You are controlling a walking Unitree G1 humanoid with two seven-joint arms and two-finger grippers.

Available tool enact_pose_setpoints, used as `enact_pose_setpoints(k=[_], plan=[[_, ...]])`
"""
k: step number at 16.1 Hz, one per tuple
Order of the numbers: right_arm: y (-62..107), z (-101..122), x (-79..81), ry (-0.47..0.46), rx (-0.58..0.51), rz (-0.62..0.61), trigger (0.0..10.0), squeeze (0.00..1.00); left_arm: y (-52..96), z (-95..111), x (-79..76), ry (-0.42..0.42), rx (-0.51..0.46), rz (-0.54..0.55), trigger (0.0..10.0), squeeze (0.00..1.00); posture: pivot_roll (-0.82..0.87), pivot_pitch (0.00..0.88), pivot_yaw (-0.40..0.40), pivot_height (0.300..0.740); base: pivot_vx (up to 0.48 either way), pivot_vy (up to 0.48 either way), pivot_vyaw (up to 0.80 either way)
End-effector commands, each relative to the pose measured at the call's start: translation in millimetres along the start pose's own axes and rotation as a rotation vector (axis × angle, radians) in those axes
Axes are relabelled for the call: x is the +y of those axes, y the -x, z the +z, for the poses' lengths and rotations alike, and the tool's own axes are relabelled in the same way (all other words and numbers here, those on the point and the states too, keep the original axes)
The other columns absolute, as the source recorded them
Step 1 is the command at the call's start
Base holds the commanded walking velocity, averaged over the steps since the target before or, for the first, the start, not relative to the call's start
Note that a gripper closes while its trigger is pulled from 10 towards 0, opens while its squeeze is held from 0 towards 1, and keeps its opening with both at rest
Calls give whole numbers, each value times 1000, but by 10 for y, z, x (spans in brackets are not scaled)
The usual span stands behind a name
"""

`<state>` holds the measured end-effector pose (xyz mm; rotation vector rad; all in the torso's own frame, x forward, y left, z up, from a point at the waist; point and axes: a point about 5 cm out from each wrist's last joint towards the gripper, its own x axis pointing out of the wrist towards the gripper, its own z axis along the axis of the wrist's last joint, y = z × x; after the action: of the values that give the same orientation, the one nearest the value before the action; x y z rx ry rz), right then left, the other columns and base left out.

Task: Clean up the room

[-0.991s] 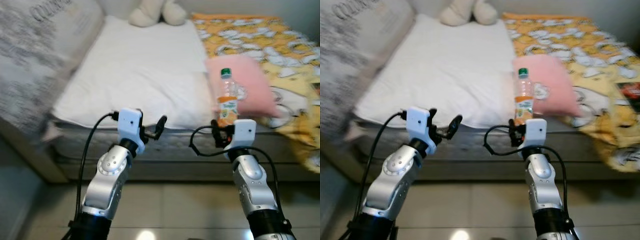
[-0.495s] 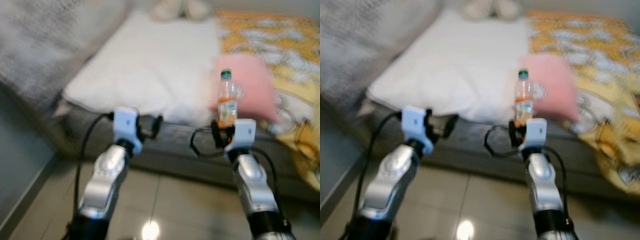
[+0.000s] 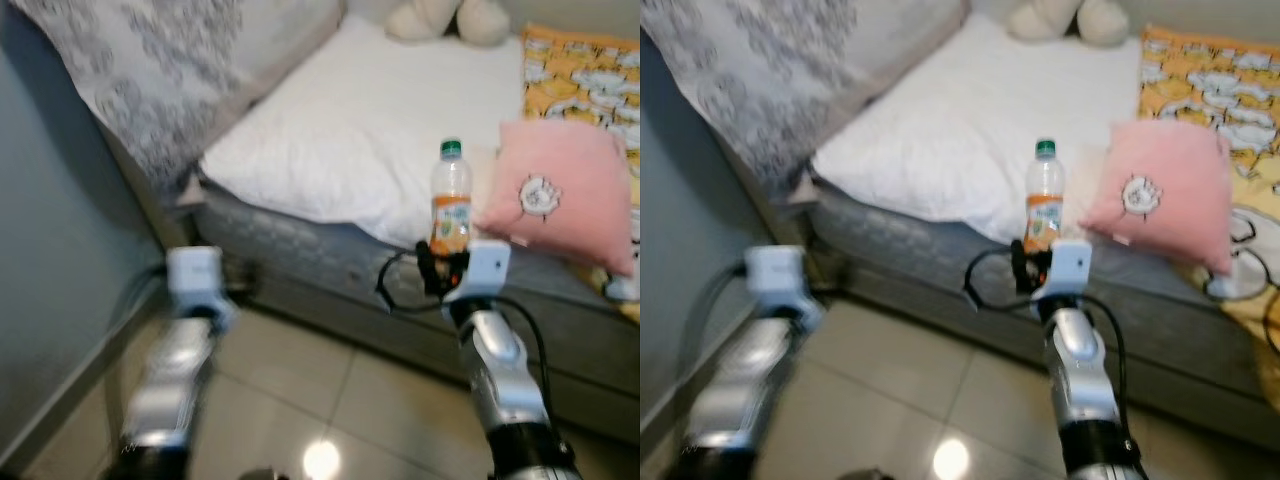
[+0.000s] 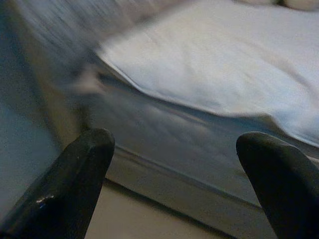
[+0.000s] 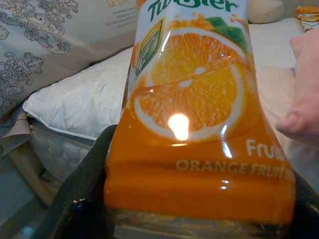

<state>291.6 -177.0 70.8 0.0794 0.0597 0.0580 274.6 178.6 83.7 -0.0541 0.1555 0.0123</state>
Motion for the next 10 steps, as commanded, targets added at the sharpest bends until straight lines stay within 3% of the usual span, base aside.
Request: enact_pose_setpoints(k=[1,2,4,7,10], plan=[[69,35,-64,-2,-25,-6,0,0,114,21,29,-40,-35,-22,10000,0,-120,0,60,740,0,0,669],[188,24,-43,34,-25,39,0,0,294,-32,107,-86,-34,-53,10000,0,-115,0,59,740,0,0,669],[400,-46,-11,71,9,115,0,0,525,-146,179,-99,1,-94,10000,0,-105,0,44,740,0,0,672],[471,-185,-81,81,71,116,0,0,484,-167,113,-82,10,-65,10000,0,-91,0,27,740,0,0,669],[260,-80,-84,39,51,97,0,0,390,-47,-34,-65,-39,-99,10000,0,-86,0,22,740,0,0,669]])
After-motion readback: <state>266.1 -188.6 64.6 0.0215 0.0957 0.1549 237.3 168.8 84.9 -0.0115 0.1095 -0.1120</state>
